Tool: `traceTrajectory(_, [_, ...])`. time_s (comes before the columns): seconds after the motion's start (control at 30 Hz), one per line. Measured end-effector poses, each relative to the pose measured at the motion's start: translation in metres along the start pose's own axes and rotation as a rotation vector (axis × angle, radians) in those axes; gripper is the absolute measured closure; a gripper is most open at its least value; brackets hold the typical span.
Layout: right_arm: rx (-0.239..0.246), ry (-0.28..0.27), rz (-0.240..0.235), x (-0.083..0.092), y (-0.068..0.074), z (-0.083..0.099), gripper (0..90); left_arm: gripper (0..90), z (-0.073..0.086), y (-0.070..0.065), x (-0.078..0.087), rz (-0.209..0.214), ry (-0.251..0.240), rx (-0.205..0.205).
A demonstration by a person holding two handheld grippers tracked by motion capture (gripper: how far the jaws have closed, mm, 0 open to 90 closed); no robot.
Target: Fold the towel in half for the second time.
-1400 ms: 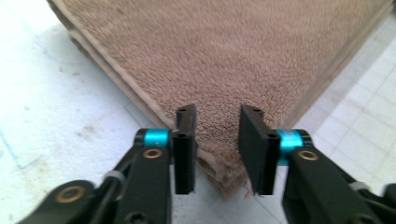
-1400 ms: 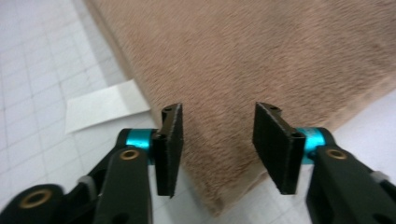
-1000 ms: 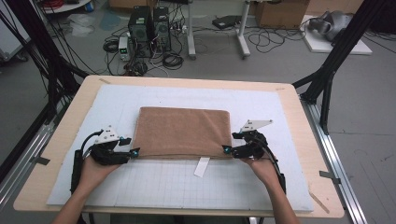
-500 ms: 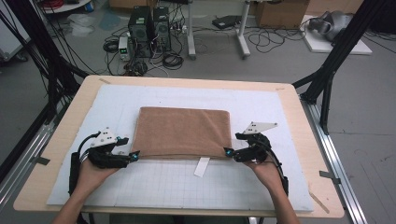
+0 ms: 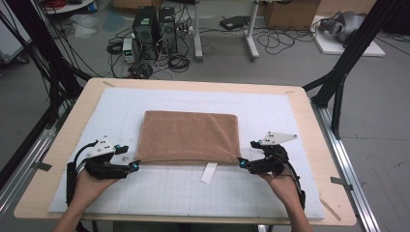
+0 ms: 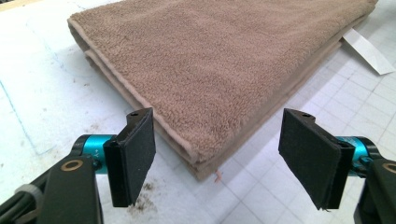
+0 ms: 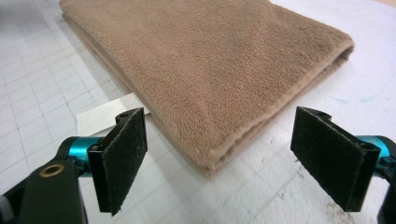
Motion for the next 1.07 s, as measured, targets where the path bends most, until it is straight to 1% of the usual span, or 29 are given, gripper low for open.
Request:
traceTrajectory(0.13, [-0.017, -0.01, 0.007, 0.007, 0.0, 0.005, 17.0, 26.6, 0.002, 0.0, 0.006, -0.001, -0.002, 0.005])
traceTrajectory(0.2, [-0.012, -0.01, 0.017, 0.01, 0.0, 0.007, 16.8, 26.5, 0.004, 0.0, 0.009, 0.0, -0.003, 0.002])
traceTrajectory(0.3, [-0.008, -0.012, 0.025, 0.014, 0.0, 0.01, 16.7, 26.1, 0.006, -0.001, 0.013, -0.004, -0.006, 0.011])
traceTrajectory(0.4, [-0.012, -0.016, 0.029, 0.018, 0.001, 0.013, 16.5, 26.1, 0.009, 0.0, 0.016, -0.009, -0.008, 0.015])
traceTrajectory(0.43, [-0.013, -0.015, 0.032, 0.018, 0.001, 0.015, 16.5, 26.1, 0.009, 0.001, 0.017, -0.009, -0.004, 0.008])
traceTrajectory(0.47, [-0.013, -0.014, 0.033, 0.019, 0.001, 0.016, 16.5, 26.1, 0.01, 0.001, 0.018, -0.011, -0.008, 0.013])
traceTrajectory(0.7, [-0.027, -0.009, 0.041, 0.026, -0.001, 0.024, 16.5, 25.8, 0.014, -0.001, 0.024, -0.017, -0.013, 0.016])
traceTrajectory(0.97, [-0.046, -0.01, 0.033, 0.026, 0.0, 0.034, 15.9, 25.3, 0.021, -0.002, 0.028, -0.027, -0.009, 0.017])
traceTrajectory(1.07, [-0.045, -0.014, 0.03, 0.025, 0.001, 0.035, 15.8, 25.2, 0.023, -0.001, 0.029, -0.029, -0.015, 0.032])
Point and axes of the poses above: each handheld gripper's, and its own axes: x roughly backward along the jaws, z roughly out of its underside, y roughly to its left, the point moved 10 cm from there along -x, roughly forward along the jaws, and after that the axes turned 3 degrees about x, right-handed, at the moved point
